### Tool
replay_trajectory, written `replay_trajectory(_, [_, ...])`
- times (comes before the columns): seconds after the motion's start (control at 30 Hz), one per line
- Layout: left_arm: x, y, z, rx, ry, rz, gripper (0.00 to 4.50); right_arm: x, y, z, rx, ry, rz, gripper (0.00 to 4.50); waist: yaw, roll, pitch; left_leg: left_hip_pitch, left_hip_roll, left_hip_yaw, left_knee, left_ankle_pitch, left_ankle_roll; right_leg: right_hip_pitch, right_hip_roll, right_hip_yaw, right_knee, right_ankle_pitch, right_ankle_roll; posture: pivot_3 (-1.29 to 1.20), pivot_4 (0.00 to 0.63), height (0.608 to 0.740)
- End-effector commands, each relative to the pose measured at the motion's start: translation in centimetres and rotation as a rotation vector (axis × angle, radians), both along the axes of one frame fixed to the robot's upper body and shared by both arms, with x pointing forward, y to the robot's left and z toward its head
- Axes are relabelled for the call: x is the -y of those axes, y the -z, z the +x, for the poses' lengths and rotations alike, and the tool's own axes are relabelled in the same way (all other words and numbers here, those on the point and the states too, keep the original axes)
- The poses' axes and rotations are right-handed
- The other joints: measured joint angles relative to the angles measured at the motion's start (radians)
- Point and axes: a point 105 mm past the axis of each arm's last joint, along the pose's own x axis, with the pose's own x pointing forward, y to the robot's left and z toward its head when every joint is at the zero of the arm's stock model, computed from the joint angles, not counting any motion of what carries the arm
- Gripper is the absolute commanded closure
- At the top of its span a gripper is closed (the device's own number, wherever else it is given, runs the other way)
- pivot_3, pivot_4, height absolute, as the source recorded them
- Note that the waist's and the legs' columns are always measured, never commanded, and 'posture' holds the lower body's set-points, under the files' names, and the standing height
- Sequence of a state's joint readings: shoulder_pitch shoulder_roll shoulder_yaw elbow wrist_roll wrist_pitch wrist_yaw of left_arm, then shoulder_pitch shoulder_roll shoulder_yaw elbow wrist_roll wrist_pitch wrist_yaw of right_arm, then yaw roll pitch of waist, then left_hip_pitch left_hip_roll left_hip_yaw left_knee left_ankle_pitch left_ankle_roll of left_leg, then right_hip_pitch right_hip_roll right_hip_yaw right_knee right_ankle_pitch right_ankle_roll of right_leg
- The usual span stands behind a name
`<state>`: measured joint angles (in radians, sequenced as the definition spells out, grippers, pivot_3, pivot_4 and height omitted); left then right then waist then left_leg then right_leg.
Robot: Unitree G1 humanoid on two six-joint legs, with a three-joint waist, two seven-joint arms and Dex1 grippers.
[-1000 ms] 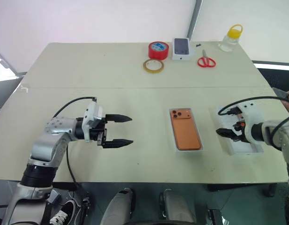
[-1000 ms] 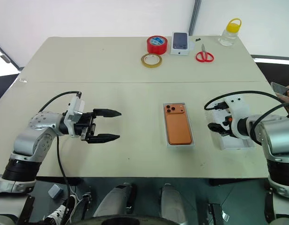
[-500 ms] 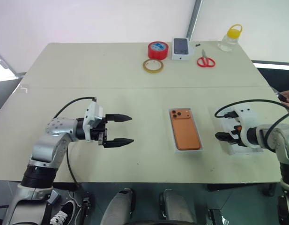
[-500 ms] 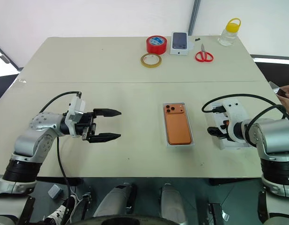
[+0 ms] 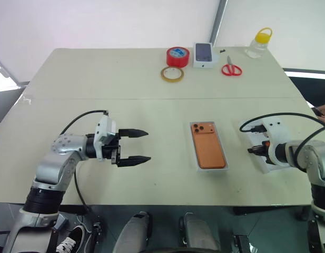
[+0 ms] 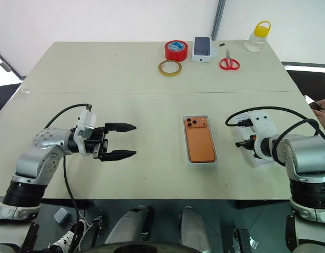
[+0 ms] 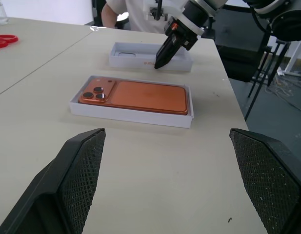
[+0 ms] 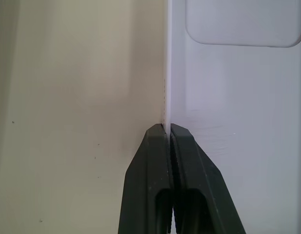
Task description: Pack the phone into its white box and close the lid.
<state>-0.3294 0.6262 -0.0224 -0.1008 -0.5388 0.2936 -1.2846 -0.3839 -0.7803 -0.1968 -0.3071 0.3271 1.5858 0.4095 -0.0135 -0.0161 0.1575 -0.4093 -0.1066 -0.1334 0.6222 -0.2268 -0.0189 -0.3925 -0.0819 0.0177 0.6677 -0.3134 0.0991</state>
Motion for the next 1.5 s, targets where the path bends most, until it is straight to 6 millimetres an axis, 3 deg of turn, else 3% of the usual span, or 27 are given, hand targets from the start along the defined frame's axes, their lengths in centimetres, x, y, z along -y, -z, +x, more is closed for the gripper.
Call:
replay_trajectory(0.03, [0.3,-0.9,-0.1,0.047,0.015,0.002,0.18,0.2,-0.7,0.2,0.037,0.022,-0.009,4.47,0.000,0.000,0.000,0.000,0.000,0.000,0.000,0.000,0.000,0.000,0.000,0.000,0.000,0.000,0.000,0.00,0.150,0.740])
replay_trajectory(0.1, [0.3,-0.9,0.0,0.042,0.009,0.001,0.18,-0.6,-1.7,0.8,0.087,0.021,0.053,4.47,-0.002,0.000,0.000,0.000,0.000,0.000,0.000,0.000,0.000,0.000,0.000,0.000,0.000,0.000,0.000,0.00,0.150,0.740])
replay_trajectory(0.2, [0.3,-0.9,0.2,0.034,-0.002,-0.003,0.18,-4.3,-4.6,2.3,0.220,-0.101,0.199,4.47,-0.009,0.002,0.001,0.000,0.000,0.000,-0.001,0.000,0.000,-0.001,0.000,0.001,0.001,0.000,0.000,0.00,0.150,0.740])
replay_trajectory(0.37, [0.1,-1.0,0.8,0.022,-0.033,-0.016,0.18,-8.8,-9.3,4.0,0.428,-0.217,0.667,4.47,-0.003,0.003,0.002,0.000,0.001,0.000,-0.002,0.000,0.000,-0.002,0.001,0.001,0.002,0.000,0.000,0.00,0.150,0.740])
replay_trajectory(0.5, [0.2,-1.4,1.6,0.000,-0.083,-0.051,0.18,-11.6,-11.0,4.5,0.480,-0.282,1.004,4.47,0.002,0.003,0.002,0.000,0.000,0.000,-0.002,0.000,0.000,-0.002,0.000,0.000,0.001,0.000,0.000,0.00,0.150,0.740])
replay_trajectory(0.73, [0.2,-1.9,2.7,-0.009,-0.188,-0.113,0.18,-15.9,-6.8,0.8,0.279,-0.421,1.304,4.47,-0.003,0.003,0.002,0.000,0.000,0.000,-0.003,0.000,0.000,-0.003,0.000,0.001,0.001,0.001,0.000,0.00,0.150,0.740])
replay_trajectory(0.9, [0.1,-2.2,2.9,-0.006,-0.223,-0.134,0.18,-17.5,-7.0,-2.3,0.157,-0.529,1.424,4.47,-0.014,0.004,0.002,0.001,0.000,0.000,-0.004,0.001,-0.001,-0.003,0.000,0.002,0.003,0.001,-0.001,0.00,0.150,0.740])
replay_trajectory(1.0, [0.3,-2.1,3.0,-0.005,-0.234,-0.146,0.18,-17.7,-7.5,-2.4,0.136,-0.479,1.469,4.47,-0.026,0.004,0.002,0.001,0.000,0.000,-0.004,0.001,0.000,-0.003,0.000,0.002,0.003,0.001,0.000,0.00,0.150,0.740])
replay_trajectory(1.17, [1.2,-1.8,2.7,-0.049,-0.208,-0.176,0.18,-18.2,-5.1,-2.2,0.074,-0.337,1.401,4.47,-0.030,0.004,0.002,0.001,0.001,0.000,-0.004,0.001,0.000,-0.003,0.001,0.001,0.003,0.001,0.000,0.00,0.150,0.740])
replay_trajectory(1.27, [1.5,-1.5,2.5,-0.099,-0.193,-0.186,1.09,-18.7,-4.6,-1.4,0.068,-0.253,1.405,4.50,-0.030,0.004,0.002,0.001,0.001,0.000,-0.003,0.001,0.000,-0.002,0.001,0.001,0.003,0.001,0.000,0.00,0.150,0.740])
replay_trajectory(1.4, [2.0,-1.1,2.7,-0.087,-0.213,-0.181,3.01,-18.8,-4.2,-0.6,0.068,-0.168,1.416,4.50,-0.028,0.004,0.002,0.001,0.000,0.000,-0.003,0.001,0.000,-0.002,0.001,0.001,0.003,0.001,0.000,0.00,0.150,0.740])
replay_trajectory(1.47, [1.9,-1.5,3.1,-0.090,-0.242,-0.214,4.10,-18.7,-4.9,0.2,0.097,-0.136,1.416,4.50,-0.027,0.004,0.002,0.001,0.000,0.000,-0.003,0.001,0.000,-0.002,0.001,0.001,0.002,0.001,0.000,0.00,0.150,0.740])
replay_trajectory(1.5, [1.9,-1.7,3.3,-0.095,-0.254,-0.226,4.44,-18.7,-5.2,0.5,0.107,-0.128,1.418,4.50,-0.026,0.004,0.002,0.001,0.000,0.000,-0.003,0.001,0.000,-0.002,0.001,0.002,0.002,0.001,0.000,0.00,0.150,0.740])
